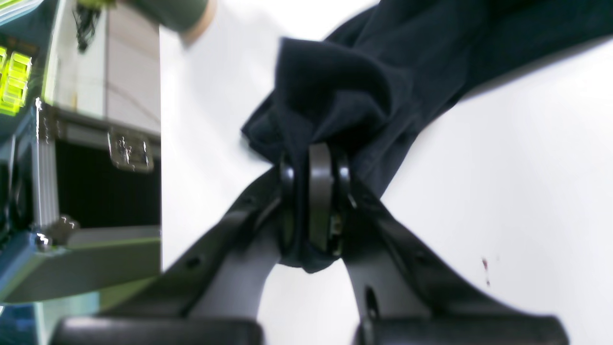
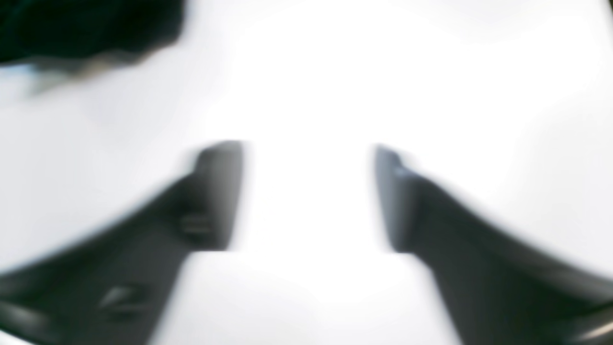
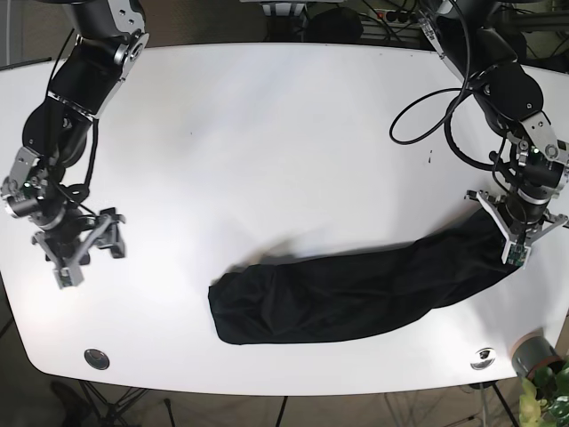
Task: Fold the T-shirt properly
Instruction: 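Lift the shirt with both grippers and swing it across the table, then grasp the opposite end of the shirt with the right gripper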
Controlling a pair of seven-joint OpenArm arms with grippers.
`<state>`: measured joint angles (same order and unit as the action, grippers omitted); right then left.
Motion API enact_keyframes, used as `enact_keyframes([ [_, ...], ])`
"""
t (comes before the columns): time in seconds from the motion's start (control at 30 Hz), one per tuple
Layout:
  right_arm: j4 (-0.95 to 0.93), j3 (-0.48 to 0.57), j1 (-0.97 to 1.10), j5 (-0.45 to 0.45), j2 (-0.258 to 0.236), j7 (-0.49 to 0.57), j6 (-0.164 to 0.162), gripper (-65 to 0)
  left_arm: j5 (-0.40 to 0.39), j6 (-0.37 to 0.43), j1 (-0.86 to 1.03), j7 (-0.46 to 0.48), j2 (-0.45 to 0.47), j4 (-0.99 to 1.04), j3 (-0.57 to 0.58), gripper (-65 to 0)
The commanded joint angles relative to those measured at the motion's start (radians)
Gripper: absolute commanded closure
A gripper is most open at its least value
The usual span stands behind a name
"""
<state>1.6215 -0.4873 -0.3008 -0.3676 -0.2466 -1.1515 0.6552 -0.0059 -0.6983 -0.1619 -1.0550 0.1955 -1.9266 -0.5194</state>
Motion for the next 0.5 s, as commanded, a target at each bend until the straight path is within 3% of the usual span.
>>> enact_keyframes([
  [0.0, -0.020, 0.086, -0.033, -0.026, -0.007, 0.097, 0.002, -53.1, -0.006, 0.000, 0.008, 0.019, 0.012, -0.015, -0.037, 0.0],
  [0.1, -0.089, 0.217, -0.056, -0.026, -0.006, 0.186, -0.001, -59.9, -0.006, 0.000, 0.035, 0.019, 0.014, -0.015, -0.058, 0.0],
  [0.47, -0.366, 0.652, -0.196, -0.024, 0.019, 0.474, -0.102, -57.4, -0.006, 0.000, 0.103, 0.019, 0.051, -0.015, -0.097, 0.0],
])
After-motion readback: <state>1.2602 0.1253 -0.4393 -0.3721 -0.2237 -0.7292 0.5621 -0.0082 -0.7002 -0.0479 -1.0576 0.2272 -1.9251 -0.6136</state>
